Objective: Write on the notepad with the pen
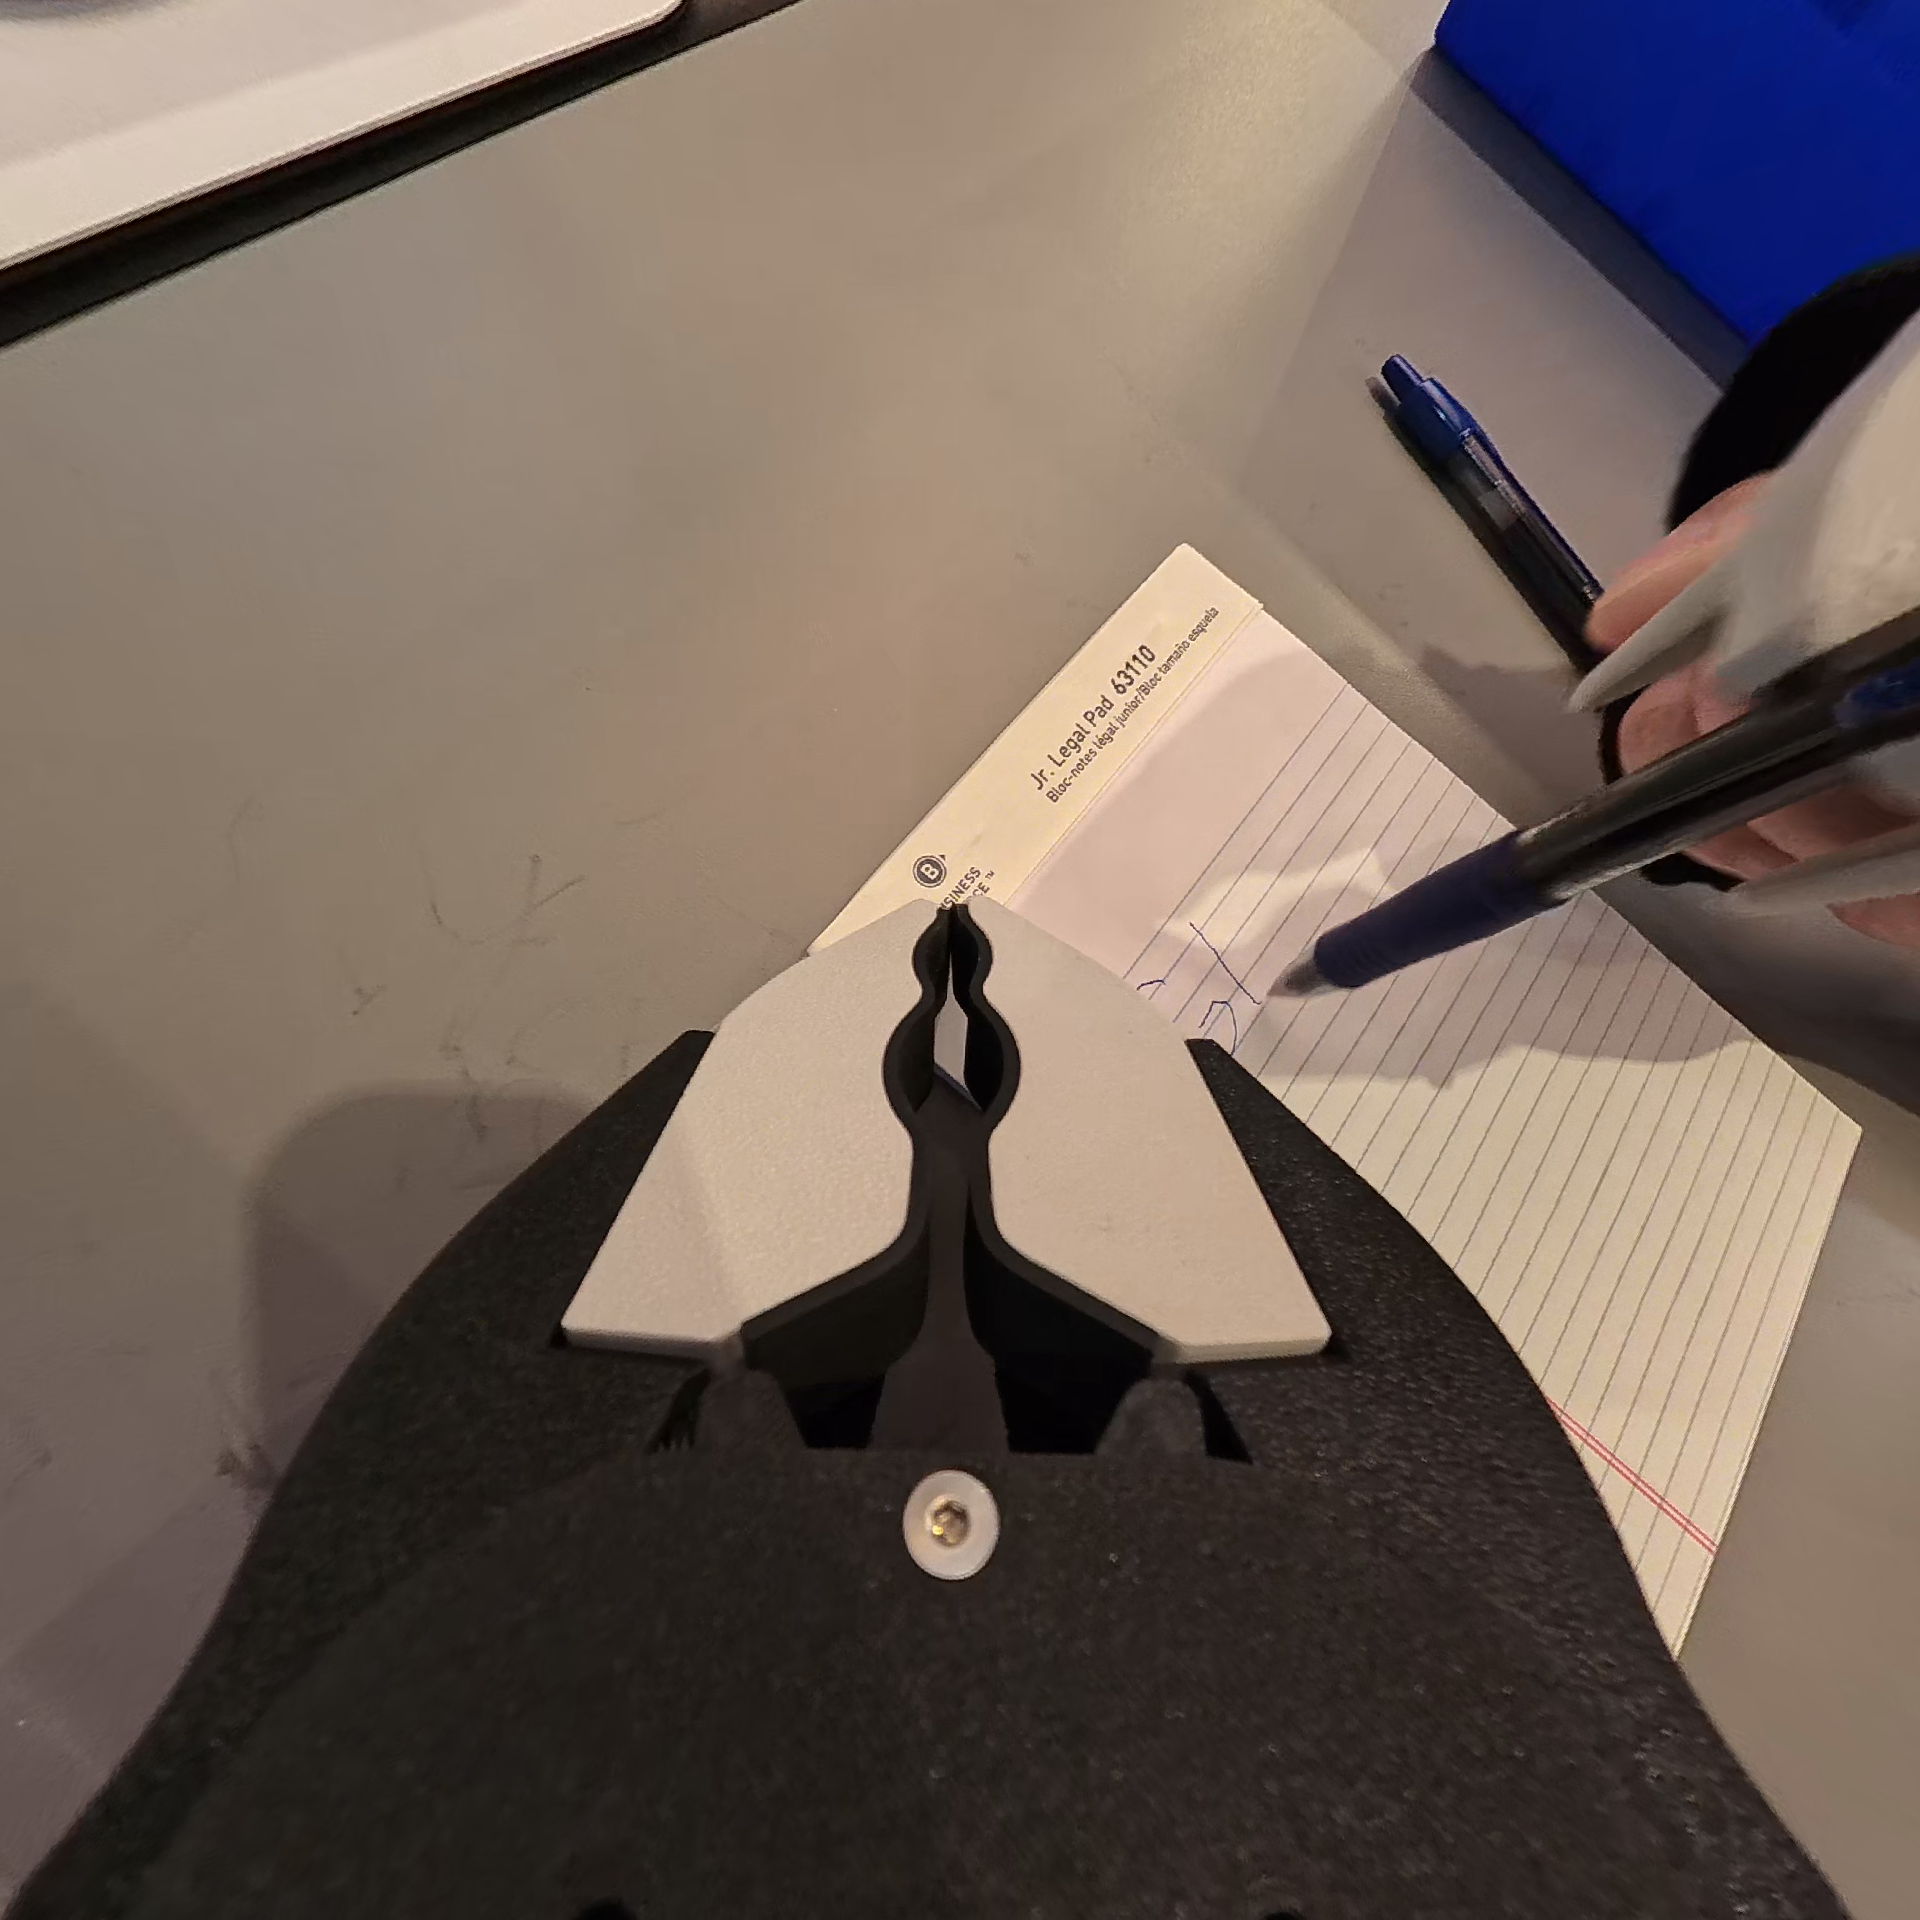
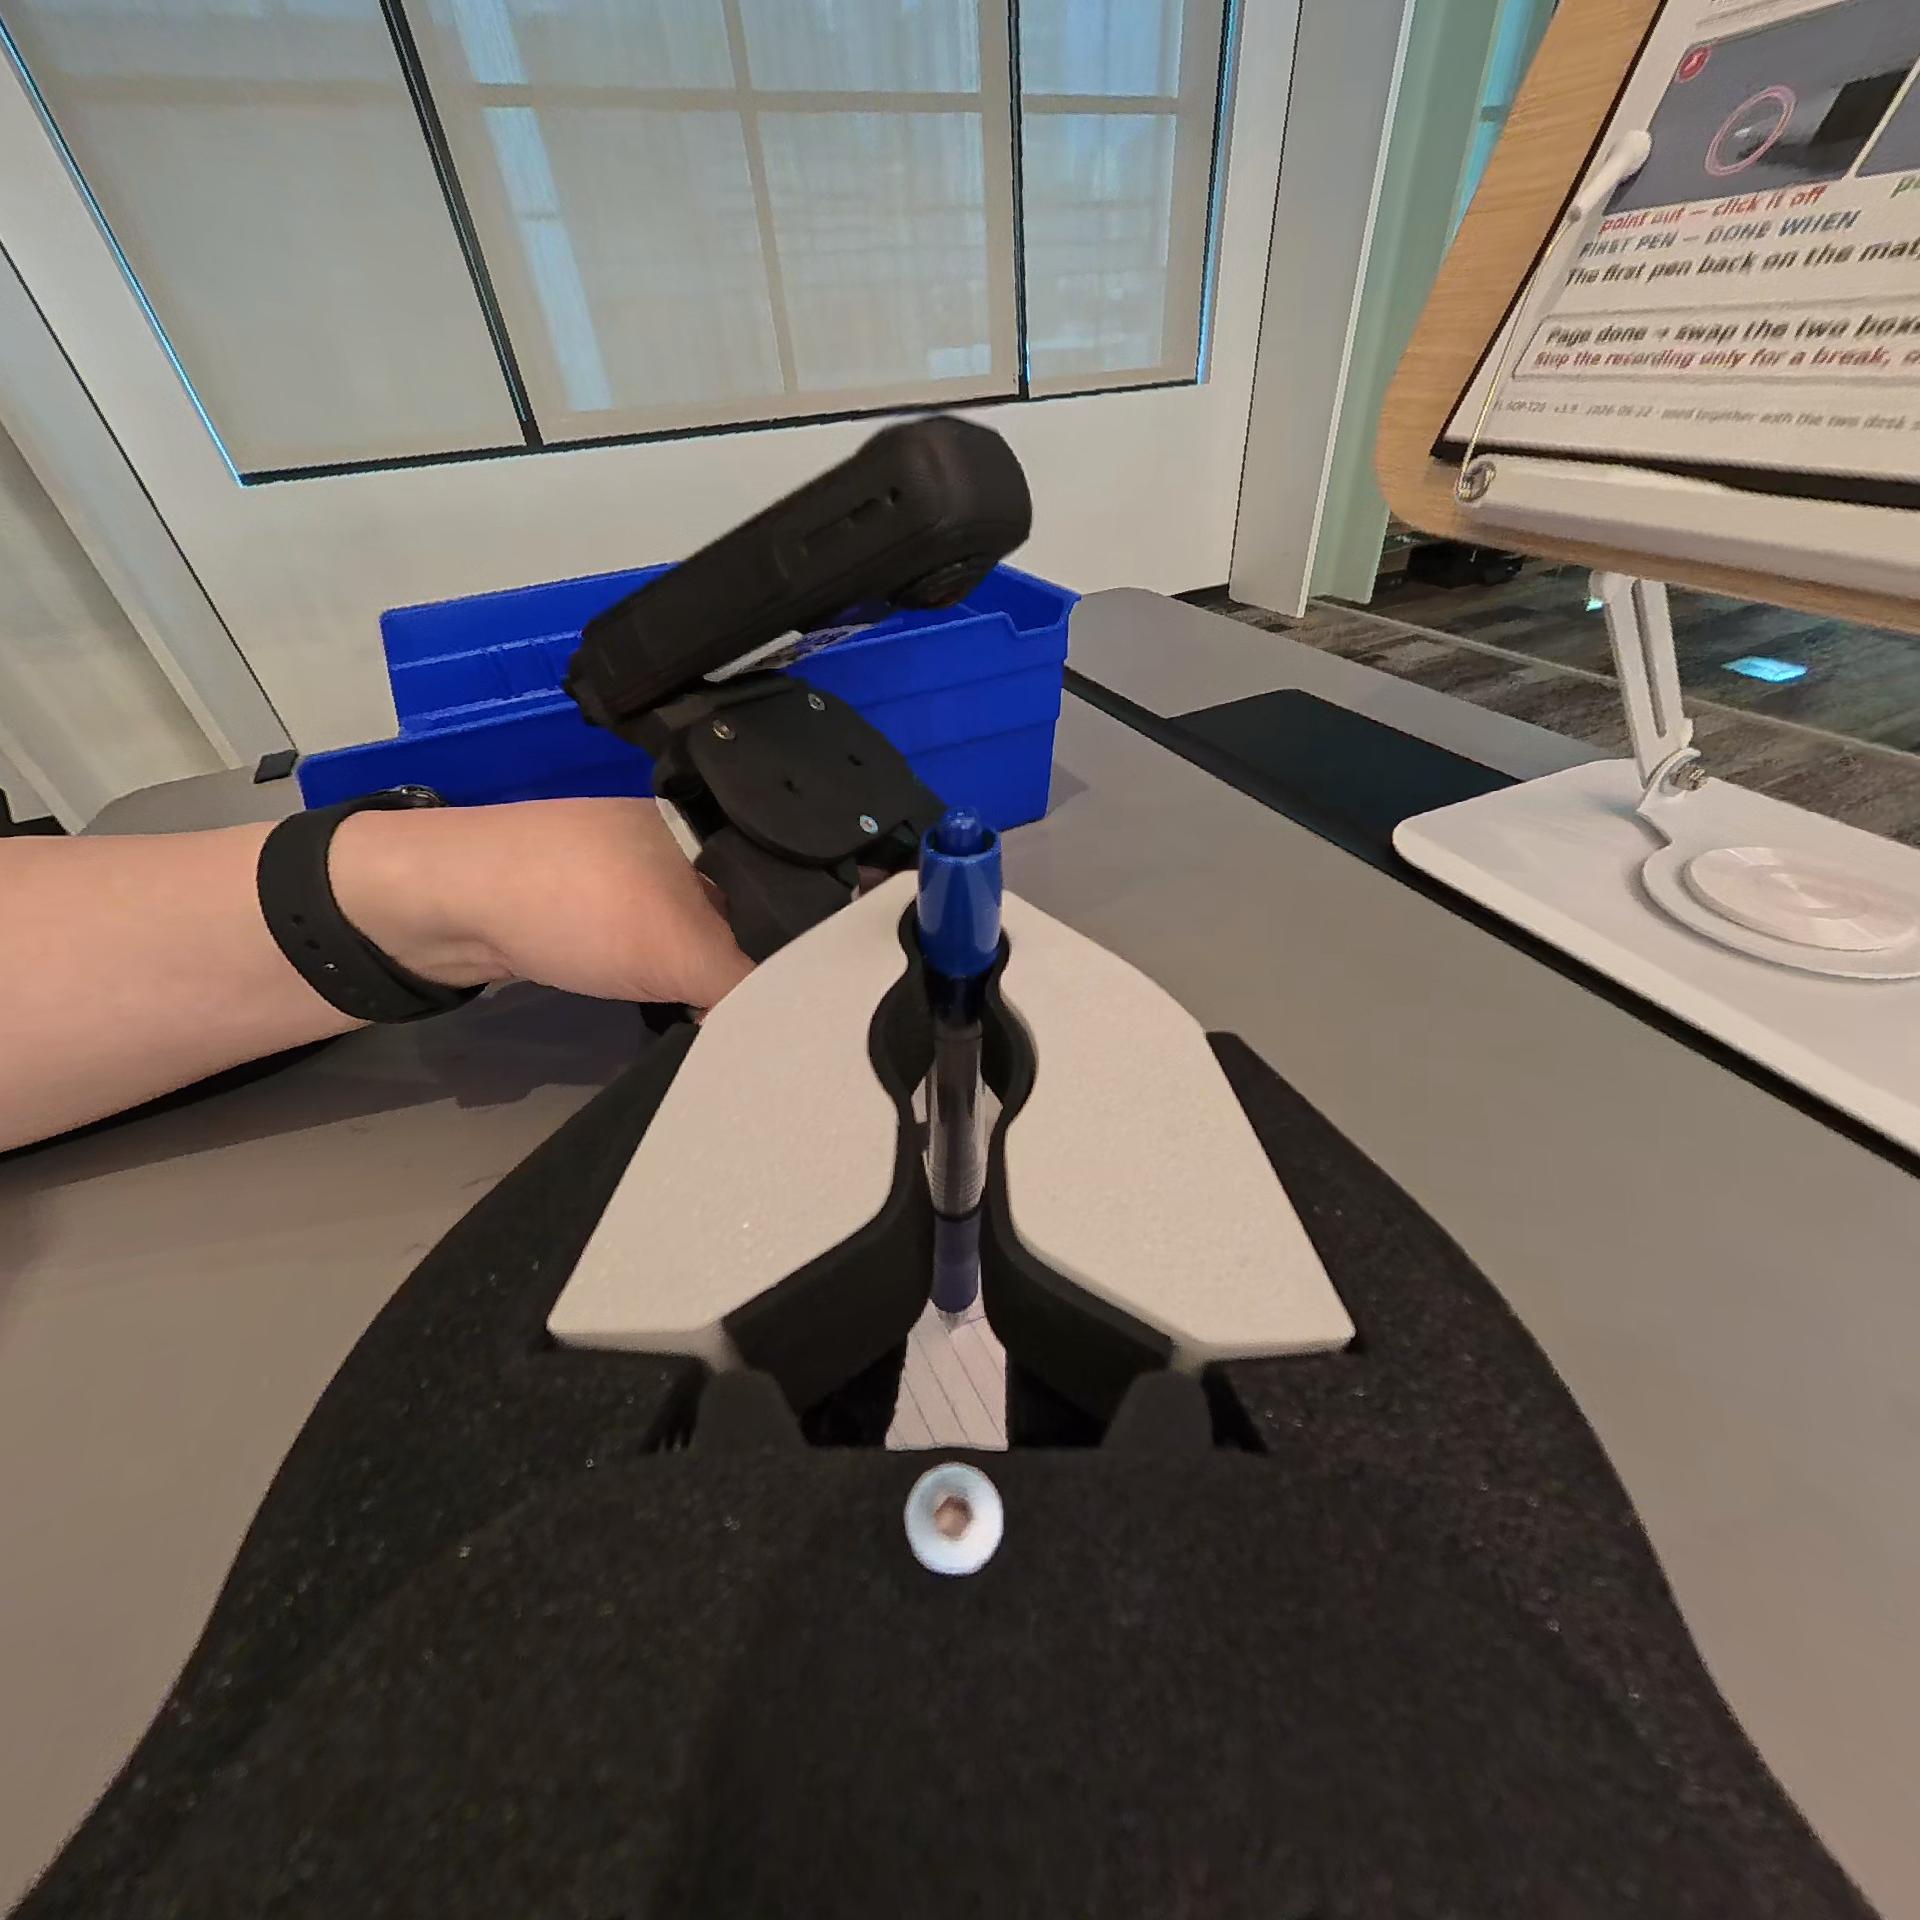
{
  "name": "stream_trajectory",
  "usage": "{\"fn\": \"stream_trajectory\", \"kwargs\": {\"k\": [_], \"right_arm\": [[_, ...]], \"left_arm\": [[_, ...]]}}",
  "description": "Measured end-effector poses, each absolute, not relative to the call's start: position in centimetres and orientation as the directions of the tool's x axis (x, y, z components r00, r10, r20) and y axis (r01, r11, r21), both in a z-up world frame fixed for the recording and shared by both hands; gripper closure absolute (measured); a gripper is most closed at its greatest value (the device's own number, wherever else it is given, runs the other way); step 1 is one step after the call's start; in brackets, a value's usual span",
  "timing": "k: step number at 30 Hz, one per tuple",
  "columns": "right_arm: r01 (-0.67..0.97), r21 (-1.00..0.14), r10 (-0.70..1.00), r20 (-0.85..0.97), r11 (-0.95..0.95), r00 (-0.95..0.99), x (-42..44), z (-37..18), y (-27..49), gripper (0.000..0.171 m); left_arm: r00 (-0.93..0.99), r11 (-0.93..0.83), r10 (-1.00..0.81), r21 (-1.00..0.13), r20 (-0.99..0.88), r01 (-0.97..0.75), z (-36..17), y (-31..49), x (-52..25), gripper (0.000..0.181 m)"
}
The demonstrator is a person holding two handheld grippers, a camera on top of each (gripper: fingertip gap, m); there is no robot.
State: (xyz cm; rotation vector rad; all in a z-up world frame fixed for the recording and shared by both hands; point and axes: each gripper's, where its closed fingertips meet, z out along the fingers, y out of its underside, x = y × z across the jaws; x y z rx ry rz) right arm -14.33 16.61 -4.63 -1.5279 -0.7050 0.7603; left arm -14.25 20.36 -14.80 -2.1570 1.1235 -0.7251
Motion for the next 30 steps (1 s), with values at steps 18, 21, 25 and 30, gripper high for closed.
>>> {"fn": "stream_trajectory", "kwargs": {"k": [18,21,25,30], "right_arm": [[0.013,-0.997,0.758,-0.050,-0.076,0.651,-12.7,-4.8,18.5,0.167],[0.013,-0.997,0.758,-0.053,-0.081,0.650,-12.6,-4.8,18.5,0.167],[0.019,-0.997,0.760,-0.049,-0.080,0.649,-12.5,-4.9,18.3,0.167],[0.022,-0.996,0.759,-0.048,-0.082,0.649,-12.4,-4.9,18.1,0.167]], "left_arm": [[0.493,-0.467,-0.848,-0.714,0.194,-0.522,-14.8,20.4,-14.3,0.181],[0.494,-0.466,-0.848,-0.714,0.192,-0.522,-14.8,20.4,-14.3,0.181],[0.494,-0.466,-0.848,-0.714,0.192,-0.522,-14.8,20.3,-14.3,0.181],[0.494,-0.466,-0.848,-0.714,0.192,-0.523,-14.8,20.3,-14.3,0.181]]}}
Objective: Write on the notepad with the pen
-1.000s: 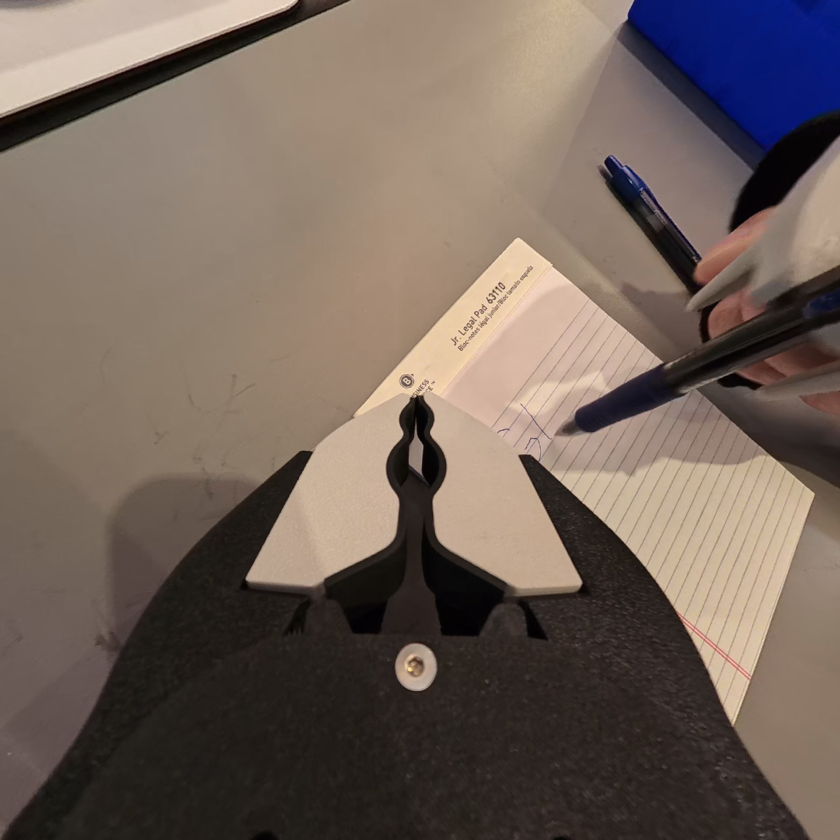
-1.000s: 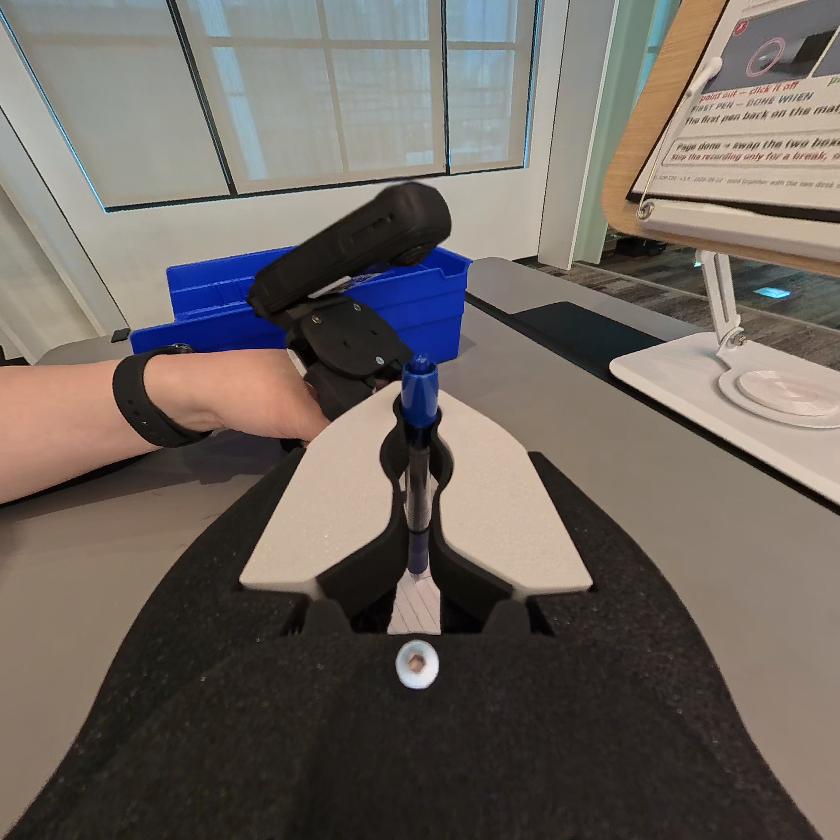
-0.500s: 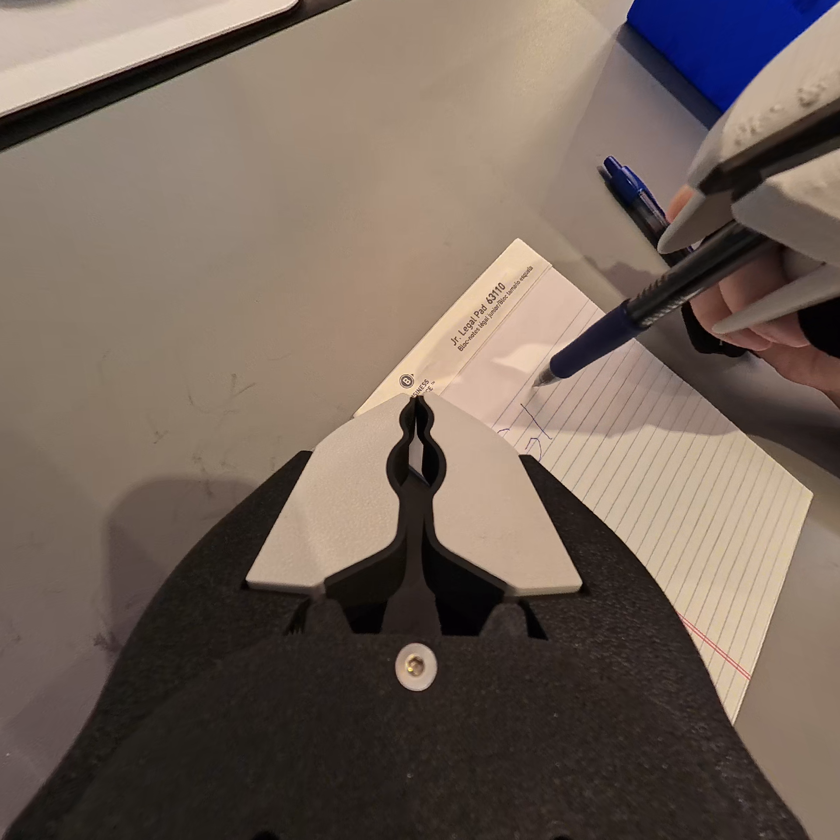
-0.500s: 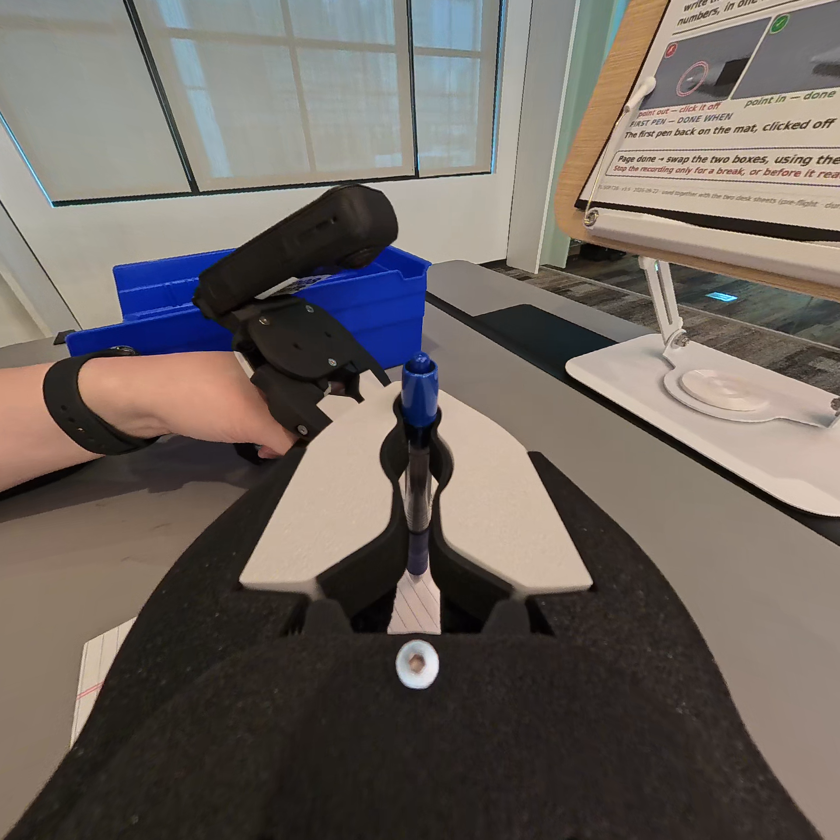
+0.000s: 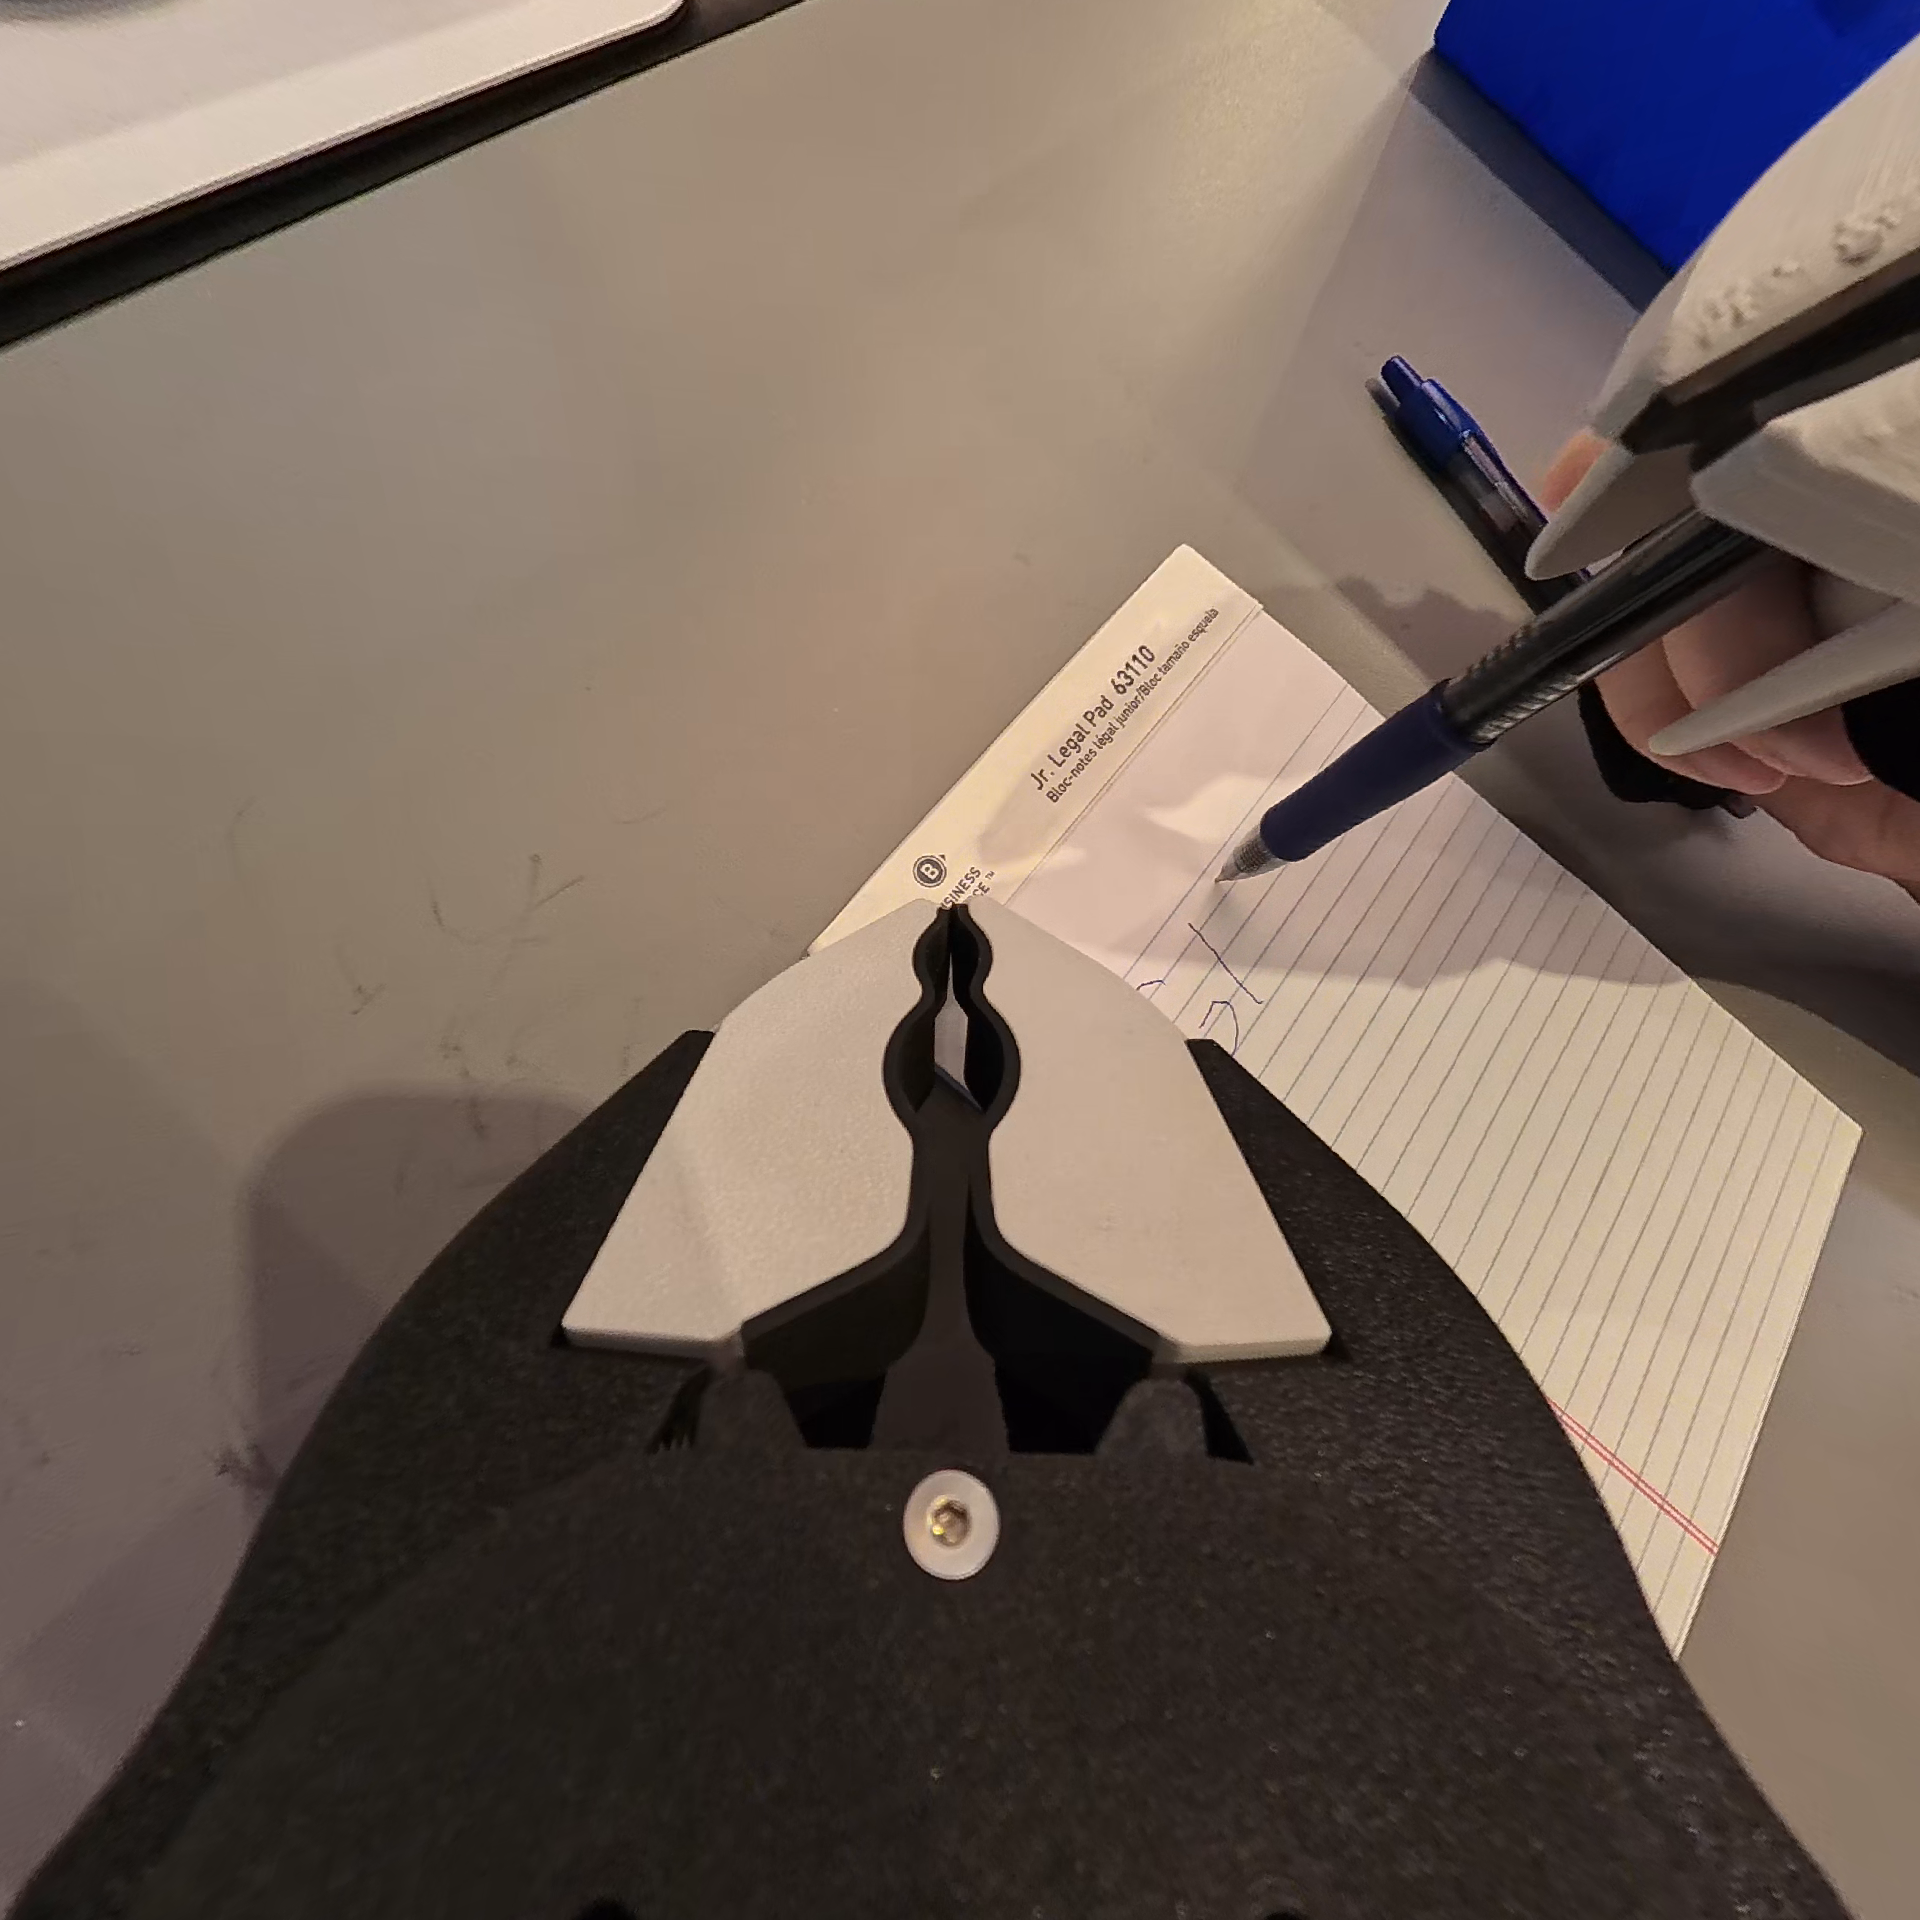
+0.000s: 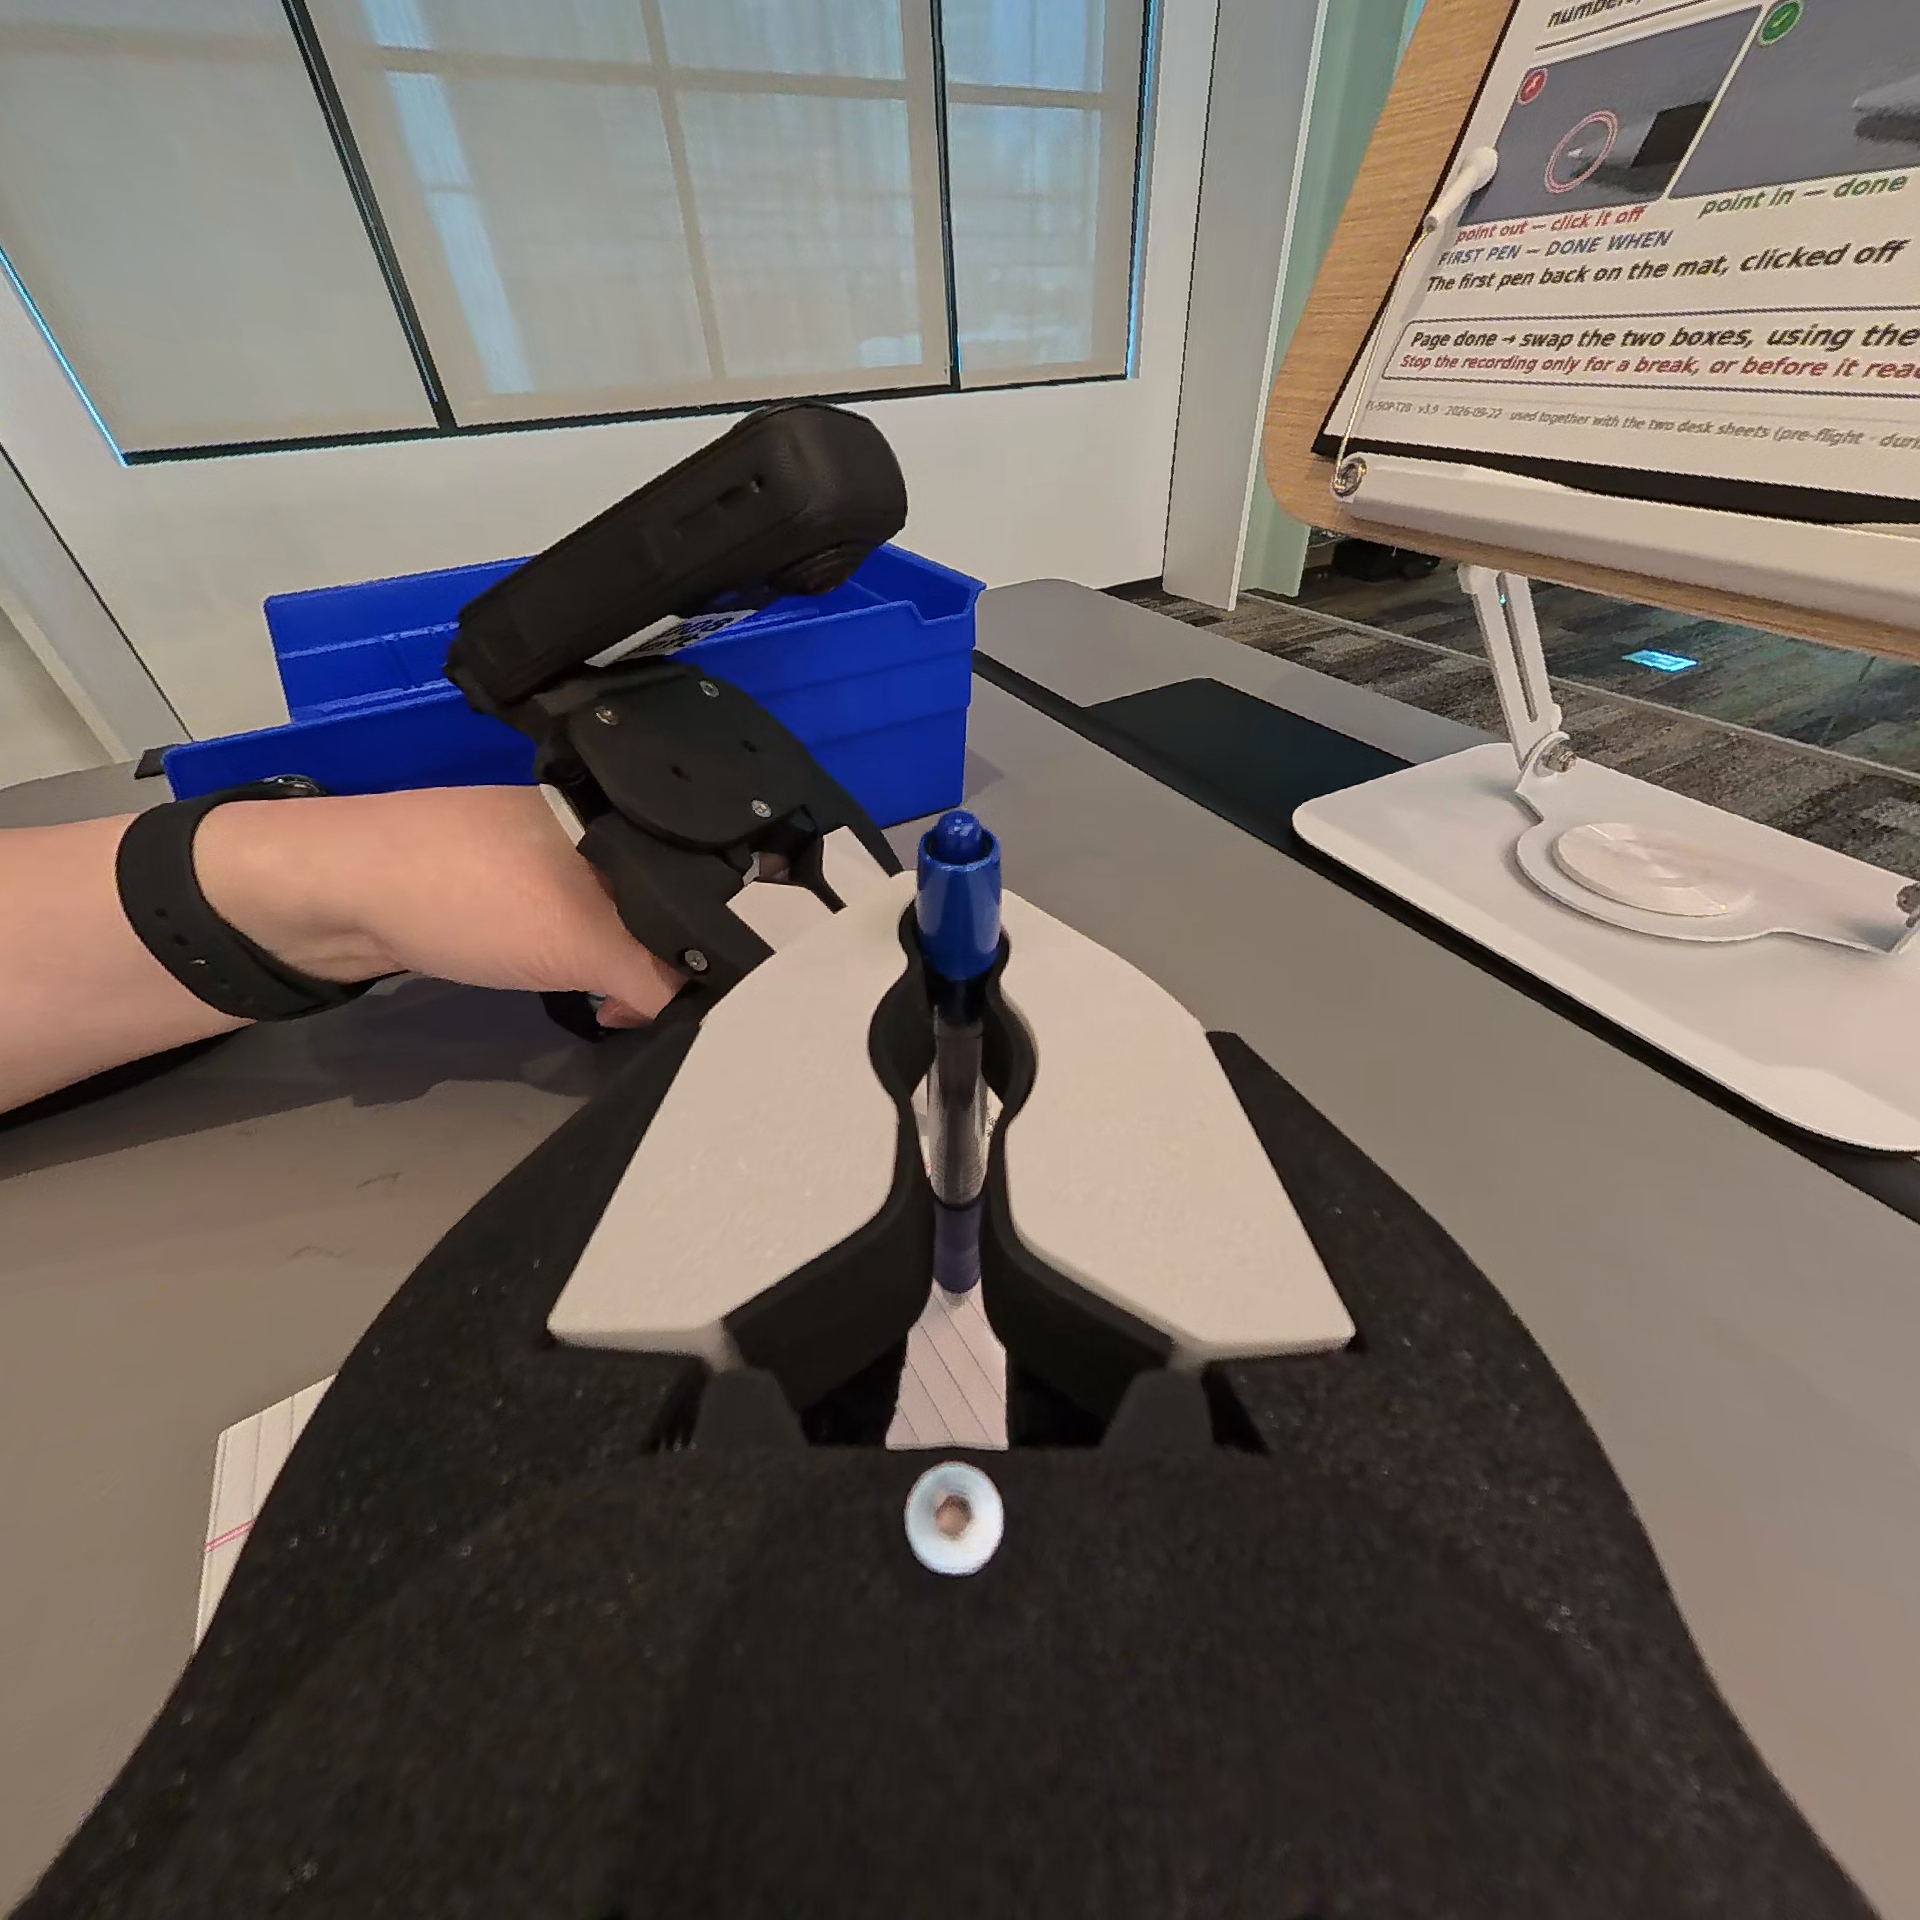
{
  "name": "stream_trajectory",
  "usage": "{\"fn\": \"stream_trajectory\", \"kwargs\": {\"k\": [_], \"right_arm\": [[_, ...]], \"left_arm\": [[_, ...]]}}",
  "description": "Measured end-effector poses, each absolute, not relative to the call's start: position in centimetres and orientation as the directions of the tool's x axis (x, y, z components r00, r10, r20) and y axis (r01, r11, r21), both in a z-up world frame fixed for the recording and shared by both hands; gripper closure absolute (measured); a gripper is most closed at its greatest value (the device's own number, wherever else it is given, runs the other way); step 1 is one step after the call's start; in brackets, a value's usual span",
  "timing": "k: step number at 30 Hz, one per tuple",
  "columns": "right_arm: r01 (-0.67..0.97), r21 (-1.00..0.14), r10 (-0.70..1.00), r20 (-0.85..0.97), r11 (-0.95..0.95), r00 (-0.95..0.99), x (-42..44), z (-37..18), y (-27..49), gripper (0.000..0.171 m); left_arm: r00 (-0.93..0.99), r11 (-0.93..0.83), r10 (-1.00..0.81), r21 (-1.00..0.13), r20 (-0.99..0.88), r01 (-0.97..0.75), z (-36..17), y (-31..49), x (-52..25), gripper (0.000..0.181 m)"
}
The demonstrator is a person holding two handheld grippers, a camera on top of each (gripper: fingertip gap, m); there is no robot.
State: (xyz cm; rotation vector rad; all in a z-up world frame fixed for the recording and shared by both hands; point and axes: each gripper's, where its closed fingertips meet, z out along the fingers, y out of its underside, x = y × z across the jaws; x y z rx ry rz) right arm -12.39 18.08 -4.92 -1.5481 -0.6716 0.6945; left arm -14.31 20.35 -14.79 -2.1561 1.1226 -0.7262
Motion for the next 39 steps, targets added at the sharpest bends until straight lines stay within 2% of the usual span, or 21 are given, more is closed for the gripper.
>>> {"fn": "stream_trajectory", "kwargs": {"k": [39], "right_arm": [[0.046,-0.995,0.773,-0.039,-0.088,0.633,-12.5,-5.1,15.5,0.167]], "left_arm": [[0.492,-0.467,-0.848,-0.714,0.195,-0.522,-14.7,20.3,-14.3,0.181]]}}
